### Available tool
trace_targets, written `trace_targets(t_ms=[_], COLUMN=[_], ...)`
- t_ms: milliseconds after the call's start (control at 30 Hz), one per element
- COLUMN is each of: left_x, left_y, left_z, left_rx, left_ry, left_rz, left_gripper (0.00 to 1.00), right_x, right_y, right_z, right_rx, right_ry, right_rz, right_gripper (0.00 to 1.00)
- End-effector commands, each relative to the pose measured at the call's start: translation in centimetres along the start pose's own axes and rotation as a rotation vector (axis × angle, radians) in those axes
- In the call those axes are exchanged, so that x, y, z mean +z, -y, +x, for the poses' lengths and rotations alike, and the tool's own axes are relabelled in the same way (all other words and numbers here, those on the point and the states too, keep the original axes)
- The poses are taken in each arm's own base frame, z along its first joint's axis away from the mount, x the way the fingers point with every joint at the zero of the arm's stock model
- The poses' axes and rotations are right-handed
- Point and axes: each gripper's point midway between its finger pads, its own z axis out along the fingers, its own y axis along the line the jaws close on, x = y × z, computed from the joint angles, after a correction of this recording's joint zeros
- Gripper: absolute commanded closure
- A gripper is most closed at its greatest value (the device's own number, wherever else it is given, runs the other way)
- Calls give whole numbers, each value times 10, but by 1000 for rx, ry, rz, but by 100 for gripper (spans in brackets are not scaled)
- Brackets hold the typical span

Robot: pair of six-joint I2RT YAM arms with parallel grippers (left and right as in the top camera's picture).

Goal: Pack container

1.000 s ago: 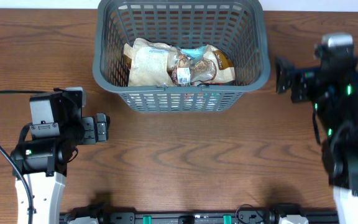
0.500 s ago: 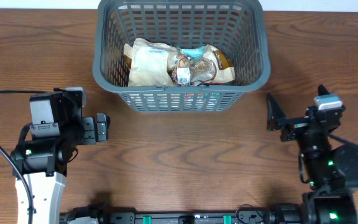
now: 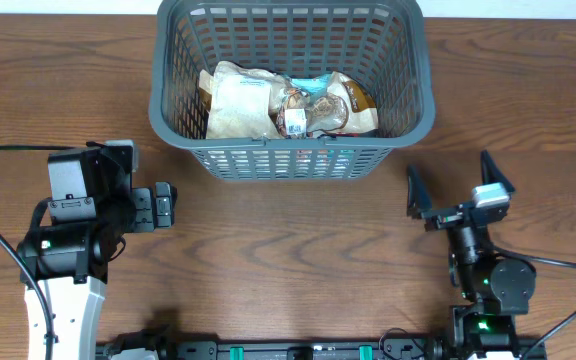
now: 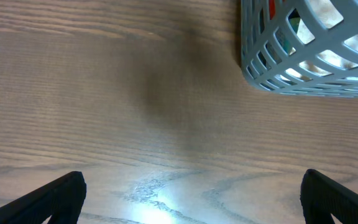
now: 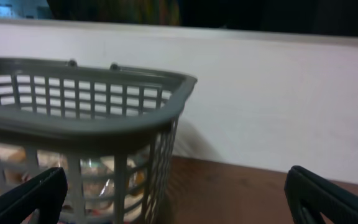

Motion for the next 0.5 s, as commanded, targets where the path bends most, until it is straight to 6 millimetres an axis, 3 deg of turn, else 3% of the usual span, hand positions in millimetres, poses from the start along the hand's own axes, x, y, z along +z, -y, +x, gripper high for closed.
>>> trace_targets(t_ms=[0, 467], left_x=[0, 0], left_y=[2, 2], left_z=[1, 1], left_rx=[0, 0], left_ry=[1, 1], left_rz=[11, 11], left_gripper=[1, 1], right_x=[-4, -21], right_y=[-1, -3], right_z=[13, 14], right_rx=[8, -7], right_ry=[-12, -16], right_rz=[-2, 2], right_gripper=[1, 1])
